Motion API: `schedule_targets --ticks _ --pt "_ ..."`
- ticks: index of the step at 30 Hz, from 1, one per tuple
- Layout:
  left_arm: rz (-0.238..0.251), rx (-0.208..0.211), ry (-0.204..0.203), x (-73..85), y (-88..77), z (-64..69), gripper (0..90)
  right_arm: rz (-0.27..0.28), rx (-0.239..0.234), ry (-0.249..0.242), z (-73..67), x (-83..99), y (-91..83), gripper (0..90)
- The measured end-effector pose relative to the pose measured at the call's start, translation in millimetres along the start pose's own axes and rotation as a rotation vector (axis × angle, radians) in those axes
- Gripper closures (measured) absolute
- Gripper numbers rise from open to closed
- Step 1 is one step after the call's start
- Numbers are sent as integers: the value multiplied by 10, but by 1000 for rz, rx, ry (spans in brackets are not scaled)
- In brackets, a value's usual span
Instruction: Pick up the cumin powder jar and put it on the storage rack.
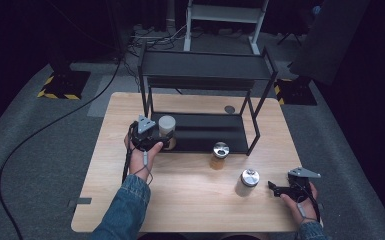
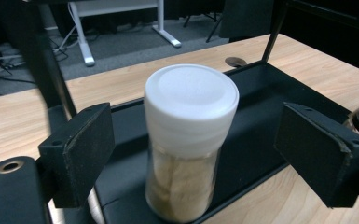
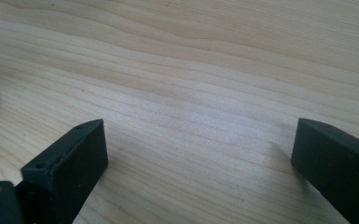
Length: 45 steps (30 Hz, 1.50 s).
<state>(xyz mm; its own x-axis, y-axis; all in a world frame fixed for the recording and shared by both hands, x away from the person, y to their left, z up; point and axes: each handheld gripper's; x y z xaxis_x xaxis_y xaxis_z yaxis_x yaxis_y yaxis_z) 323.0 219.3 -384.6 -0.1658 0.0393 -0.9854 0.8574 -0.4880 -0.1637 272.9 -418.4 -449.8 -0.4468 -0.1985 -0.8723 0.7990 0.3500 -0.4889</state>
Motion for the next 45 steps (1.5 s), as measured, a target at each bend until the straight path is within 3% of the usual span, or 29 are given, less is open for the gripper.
schedule_targets --ticks 9,14,27,45 --pt "2 -11 27 49 -322 -23 96 0 0 0 0 0 0 33" --pt "-23 -11 75 61 -460 -21 88 0 0 0 0 -1 0 33" --pt "-73 -15 106 271 -768 -59 88 0 0 0 0 0 0 33" --pt "-152 -29 96 629 -906 -61 88 0 0 0 0 0 0 33"
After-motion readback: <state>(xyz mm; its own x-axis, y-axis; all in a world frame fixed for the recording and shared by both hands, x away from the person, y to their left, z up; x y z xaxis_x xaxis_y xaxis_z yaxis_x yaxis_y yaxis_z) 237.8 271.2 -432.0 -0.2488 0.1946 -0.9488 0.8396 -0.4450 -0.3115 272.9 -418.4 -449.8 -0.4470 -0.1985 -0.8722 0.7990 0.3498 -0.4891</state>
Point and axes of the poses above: each handheld gripper's, and its own axes: y roughly forward along the jaws, x roughly out of its underside, z roughly to its right, and after that the axes turned 14 degrees about z, right-handed
